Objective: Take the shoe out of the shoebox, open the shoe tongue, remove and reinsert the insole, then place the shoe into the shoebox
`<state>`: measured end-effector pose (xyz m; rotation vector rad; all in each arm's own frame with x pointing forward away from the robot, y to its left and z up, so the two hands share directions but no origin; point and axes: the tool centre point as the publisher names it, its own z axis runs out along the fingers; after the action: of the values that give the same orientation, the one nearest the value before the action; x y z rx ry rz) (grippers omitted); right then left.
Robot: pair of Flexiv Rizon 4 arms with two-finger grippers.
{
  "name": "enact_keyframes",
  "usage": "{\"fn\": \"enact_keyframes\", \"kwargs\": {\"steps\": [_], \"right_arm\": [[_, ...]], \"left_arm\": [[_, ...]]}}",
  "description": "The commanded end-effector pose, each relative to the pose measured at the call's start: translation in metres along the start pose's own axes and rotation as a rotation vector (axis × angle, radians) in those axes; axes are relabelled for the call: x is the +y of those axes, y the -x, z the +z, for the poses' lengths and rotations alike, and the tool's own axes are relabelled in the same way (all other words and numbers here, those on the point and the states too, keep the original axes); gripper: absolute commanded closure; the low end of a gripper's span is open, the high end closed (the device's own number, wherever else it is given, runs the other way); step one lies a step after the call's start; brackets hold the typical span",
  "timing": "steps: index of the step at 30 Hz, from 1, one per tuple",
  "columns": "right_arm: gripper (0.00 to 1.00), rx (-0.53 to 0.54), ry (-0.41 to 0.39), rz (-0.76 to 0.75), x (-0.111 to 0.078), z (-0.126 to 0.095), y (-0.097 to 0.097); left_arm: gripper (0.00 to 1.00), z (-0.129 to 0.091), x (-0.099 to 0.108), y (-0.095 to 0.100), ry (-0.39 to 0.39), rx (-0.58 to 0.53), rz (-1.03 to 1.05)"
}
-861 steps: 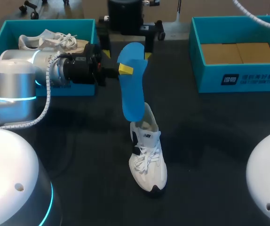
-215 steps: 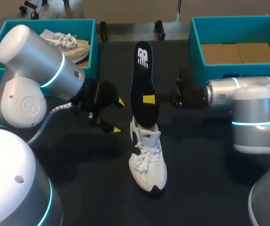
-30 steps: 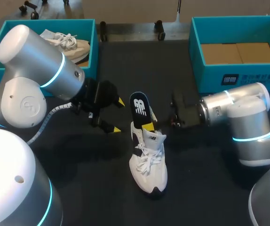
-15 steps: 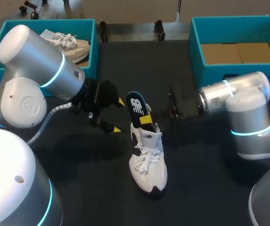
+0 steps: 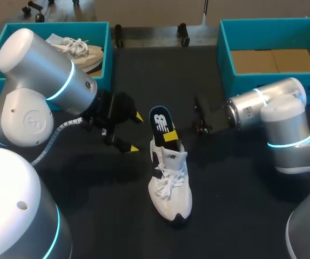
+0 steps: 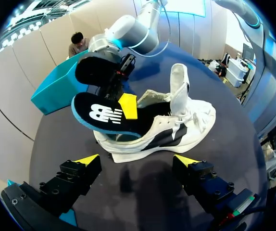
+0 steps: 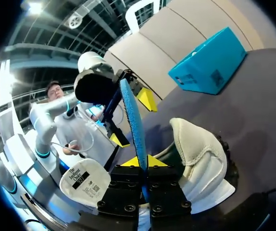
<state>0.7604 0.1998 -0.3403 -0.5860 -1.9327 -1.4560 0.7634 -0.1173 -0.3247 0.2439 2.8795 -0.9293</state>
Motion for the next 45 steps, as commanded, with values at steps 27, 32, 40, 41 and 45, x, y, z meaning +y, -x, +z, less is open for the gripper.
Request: {"fn": "enact_keyframes", "kwargs": {"steps": [27,32,40,41,45], "right_arm": [[0.75,-0.072,-0.055,-0.007,0.010,0.008,-0.010],[1.00,-0.059,-0.066,0.009,0.008,0.007,-0.006],[1.00,-0.051,-0.088,0.064,-0.003,0.001,-0.007],[1.00,-0.049,-0.091,0.072,-0.005,0.001,-0.008],[1.00,-0.051,-0.104,0.107,-0.014,0.005,-0.014]], "left_arm": [[0.00,0.000,-0.001,-0.001,0.004,-0.002,0.001],[0.00,0.000,-0.001,-0.001,0.004,-0.002,0.001],[0.00,0.000,-0.001,-0.001,0.004,-0.002,0.001],[0.00,0.000,-0.001,-0.001,0.004,-0.002,0.001],[0.00,0.000,-0.001,-0.001,0.004,-0.002,0.001]]}}
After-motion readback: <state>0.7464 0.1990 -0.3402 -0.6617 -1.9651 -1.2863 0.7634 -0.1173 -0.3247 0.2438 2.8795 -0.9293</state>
